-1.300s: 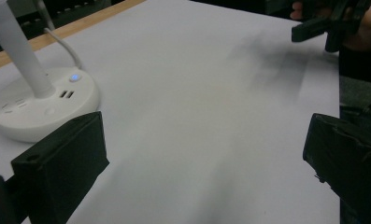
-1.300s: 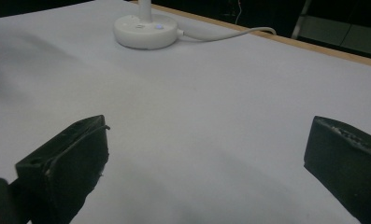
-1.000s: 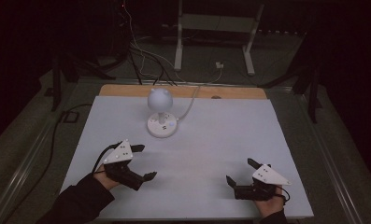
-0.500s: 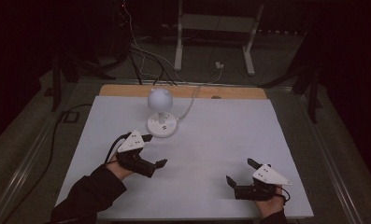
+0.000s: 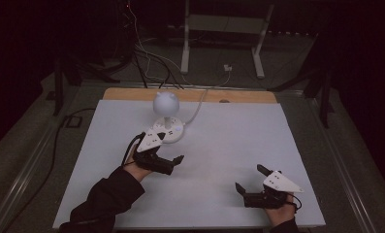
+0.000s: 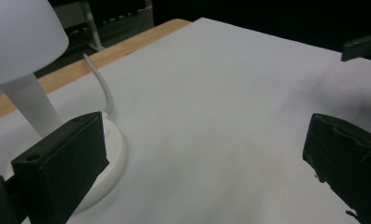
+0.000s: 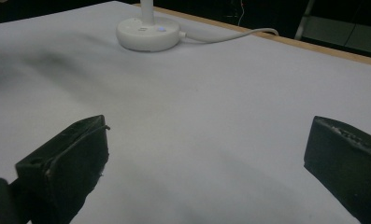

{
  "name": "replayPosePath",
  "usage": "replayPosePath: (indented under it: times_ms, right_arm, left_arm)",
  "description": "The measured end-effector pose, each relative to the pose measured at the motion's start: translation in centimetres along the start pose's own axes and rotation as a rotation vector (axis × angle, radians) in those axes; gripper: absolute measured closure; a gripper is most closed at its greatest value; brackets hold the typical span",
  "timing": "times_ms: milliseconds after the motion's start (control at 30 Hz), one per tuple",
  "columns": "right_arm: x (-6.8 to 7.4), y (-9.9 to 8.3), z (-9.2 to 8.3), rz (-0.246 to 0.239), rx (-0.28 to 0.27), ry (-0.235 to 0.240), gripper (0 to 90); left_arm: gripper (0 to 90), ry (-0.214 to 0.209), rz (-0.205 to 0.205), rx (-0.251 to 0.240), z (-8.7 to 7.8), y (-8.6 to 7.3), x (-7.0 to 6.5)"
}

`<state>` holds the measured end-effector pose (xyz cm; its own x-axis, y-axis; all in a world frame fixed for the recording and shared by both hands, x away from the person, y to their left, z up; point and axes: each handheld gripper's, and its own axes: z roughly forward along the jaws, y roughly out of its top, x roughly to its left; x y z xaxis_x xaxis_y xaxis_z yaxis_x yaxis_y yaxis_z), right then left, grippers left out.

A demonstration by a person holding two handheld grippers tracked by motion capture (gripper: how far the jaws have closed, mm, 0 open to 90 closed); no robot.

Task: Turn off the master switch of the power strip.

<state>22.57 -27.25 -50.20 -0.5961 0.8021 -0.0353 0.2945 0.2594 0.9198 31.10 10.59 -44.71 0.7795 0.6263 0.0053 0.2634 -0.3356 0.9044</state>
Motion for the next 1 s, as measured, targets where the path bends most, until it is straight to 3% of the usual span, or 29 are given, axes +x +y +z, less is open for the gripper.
replayPosePath:
  times_ms: [267, 400, 700, 833, 1000]
  right_arm:
    - [0.0, 0.0, 0.0, 0.001, -0.001, 0.004, 0.0]
    - [0.0, 0.0, -0.1, 0.004, -0.004, 0.003, 0.0]
    - [-0.1, 0.0, -0.1, 0.005, -0.006, 0.007, 0.0]
    - [-0.2, 0.0, -0.1, 0.009, -0.010, 0.009, 0.0]
    - [-0.2, 0.0, -0.2, 0.011, -0.013, 0.011, 0.0]
  left_arm:
    - [0.4, 0.043, -0.029, -0.014, 1.1, 0.4, 0.2]
    - [0.4, 0.034, -0.064, -0.018, 1.7, 0.6, 0.3]
    - [0.4, 0.148, -0.069, -0.012, 3.6, 1.0, -0.4]
    - [0.4, 0.153, -0.088, 0.008, 4.4, 1.1, -0.3]
    - [0.4, 0.198, -0.093, 0.040, 5.5, 0.9, -0.2]
